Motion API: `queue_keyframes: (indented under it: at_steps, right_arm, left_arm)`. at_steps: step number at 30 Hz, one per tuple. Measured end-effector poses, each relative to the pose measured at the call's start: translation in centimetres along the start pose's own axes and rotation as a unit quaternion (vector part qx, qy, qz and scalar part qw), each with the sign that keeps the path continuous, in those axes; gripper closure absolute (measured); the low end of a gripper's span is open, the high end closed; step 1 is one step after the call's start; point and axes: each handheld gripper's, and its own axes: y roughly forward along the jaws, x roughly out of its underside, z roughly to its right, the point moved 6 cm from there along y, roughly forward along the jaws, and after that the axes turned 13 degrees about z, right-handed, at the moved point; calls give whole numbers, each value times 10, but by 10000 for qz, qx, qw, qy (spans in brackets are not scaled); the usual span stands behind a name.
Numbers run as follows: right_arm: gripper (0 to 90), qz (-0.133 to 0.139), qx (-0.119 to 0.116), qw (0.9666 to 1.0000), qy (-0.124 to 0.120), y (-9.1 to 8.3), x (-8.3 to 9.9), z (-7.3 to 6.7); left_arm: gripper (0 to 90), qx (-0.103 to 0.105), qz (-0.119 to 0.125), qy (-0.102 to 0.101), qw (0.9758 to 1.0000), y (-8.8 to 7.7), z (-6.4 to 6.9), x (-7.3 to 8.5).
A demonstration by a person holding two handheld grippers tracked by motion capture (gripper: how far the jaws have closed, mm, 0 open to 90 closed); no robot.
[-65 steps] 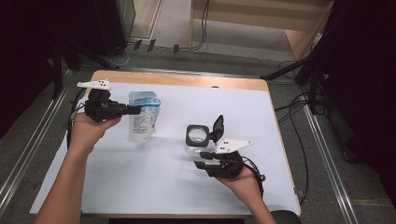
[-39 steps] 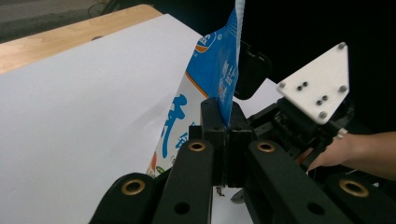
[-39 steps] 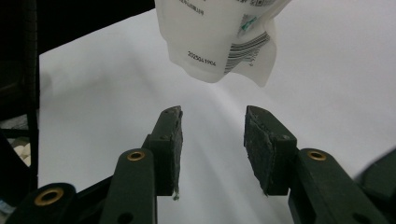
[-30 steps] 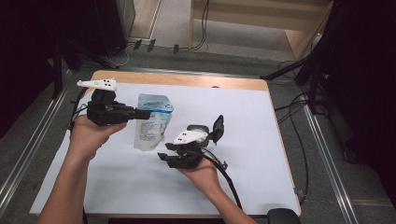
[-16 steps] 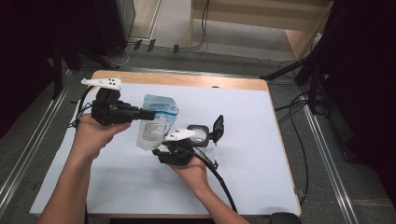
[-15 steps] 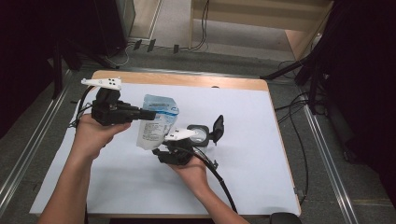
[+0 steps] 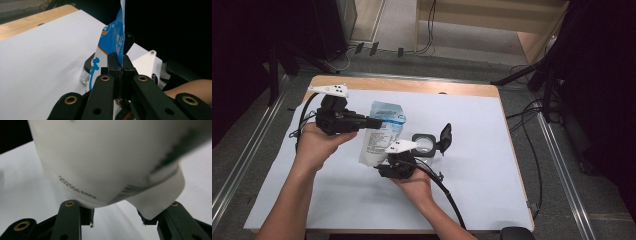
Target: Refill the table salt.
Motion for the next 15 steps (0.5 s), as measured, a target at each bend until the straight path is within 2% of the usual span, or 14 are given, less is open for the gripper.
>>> queue_keyframes:
  at_steps: [6,11,15]
  right_arm:
    - [528,-39,-201,9998,-45,-4,5,-3]
    - [446,-33,-71,9996,-253,-9,7,-5]
    - [455,-4,-111,9998,-139,-13,8,-8]
  left_arm:
    - [900,-39,-98,-63,9999,12,-7,3]
    - [900,-51,-163,-89,9998,19,-11,5]
    - [900,138,-179,-155,9996,24,-8,6]
